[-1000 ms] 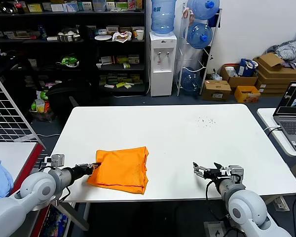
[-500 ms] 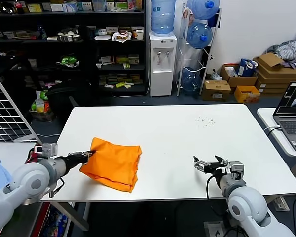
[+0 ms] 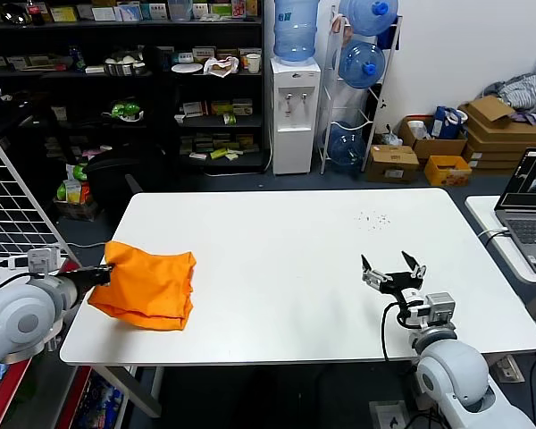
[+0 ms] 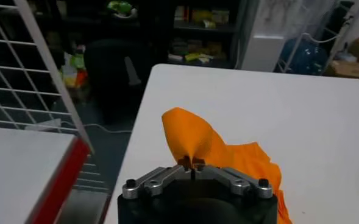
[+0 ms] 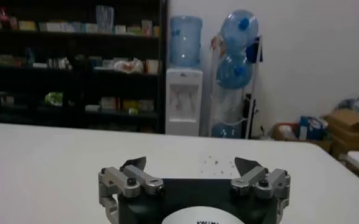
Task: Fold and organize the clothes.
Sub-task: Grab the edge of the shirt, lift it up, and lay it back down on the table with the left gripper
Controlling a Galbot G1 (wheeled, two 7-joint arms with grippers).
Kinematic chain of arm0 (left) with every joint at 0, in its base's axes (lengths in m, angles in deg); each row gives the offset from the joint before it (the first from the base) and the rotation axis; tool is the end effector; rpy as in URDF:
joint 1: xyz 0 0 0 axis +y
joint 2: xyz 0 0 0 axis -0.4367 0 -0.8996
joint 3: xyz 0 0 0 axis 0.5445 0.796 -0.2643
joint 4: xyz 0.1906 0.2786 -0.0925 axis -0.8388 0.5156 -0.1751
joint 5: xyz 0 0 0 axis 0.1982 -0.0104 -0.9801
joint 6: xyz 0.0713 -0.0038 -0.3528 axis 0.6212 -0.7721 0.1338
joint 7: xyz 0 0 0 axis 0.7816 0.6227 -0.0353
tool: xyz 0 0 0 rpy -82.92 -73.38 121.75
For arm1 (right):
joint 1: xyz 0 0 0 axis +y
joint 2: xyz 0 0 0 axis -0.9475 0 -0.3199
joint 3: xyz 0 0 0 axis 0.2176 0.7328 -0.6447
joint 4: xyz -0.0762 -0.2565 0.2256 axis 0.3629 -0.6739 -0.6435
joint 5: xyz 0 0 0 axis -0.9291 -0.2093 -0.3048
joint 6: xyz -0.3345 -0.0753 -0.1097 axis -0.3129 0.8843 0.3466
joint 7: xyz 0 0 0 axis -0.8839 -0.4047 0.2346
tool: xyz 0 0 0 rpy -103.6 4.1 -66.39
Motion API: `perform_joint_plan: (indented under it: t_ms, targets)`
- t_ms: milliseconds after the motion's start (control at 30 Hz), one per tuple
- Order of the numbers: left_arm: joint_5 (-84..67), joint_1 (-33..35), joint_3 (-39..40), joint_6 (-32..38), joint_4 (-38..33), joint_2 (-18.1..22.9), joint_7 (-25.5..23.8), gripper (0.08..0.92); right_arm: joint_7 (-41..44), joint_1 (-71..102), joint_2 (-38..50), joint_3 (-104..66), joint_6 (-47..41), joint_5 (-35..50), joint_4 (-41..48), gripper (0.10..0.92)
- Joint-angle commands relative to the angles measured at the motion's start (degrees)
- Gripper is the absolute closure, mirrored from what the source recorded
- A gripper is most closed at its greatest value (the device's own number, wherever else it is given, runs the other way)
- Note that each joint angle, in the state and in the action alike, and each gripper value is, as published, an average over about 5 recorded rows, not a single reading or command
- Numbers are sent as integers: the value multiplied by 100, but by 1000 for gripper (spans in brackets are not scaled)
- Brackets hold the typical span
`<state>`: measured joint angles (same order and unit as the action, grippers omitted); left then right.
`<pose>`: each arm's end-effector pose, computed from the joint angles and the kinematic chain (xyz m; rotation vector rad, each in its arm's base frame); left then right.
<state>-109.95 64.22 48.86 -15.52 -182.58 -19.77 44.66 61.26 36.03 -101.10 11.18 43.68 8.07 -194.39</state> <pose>0.3146 0.1669 -0.1560 0.0851 -2.4225 0.0504 0.2592 -0.0927 -0.2751 0.0696 -2.9446 0.0631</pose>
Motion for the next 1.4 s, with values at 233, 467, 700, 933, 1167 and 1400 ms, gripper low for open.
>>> perform_joint_plan:
  t_ms: [233,467,700,933,1167,1400]
  targets:
    - [-373,222,-398,-11,84,-712,344,904,1138,277,132,-1195,2319,413,943,104]
    - [-410,5,-162,5,247,-1209,-93,904,1092,319,170,-1402,2262,444,1032,104]
    - [-456,-109,-125,19,286,-1403,-282,904,1047,220,67,-1332,2199,334,999,104]
    - [-802,-192,93,92,-780,-478,578,904,988,171,-116,-1265,2134,115,938,104]
    - [-1502,-2866,2947,277,-1052,2161,1793,904,809,213,-342,-1272,1976,-220,771,104]
    - [-1432,-4188,4552,427,736,4954,2224,904,642,256,-556,-1359,1828,-342,633,104]
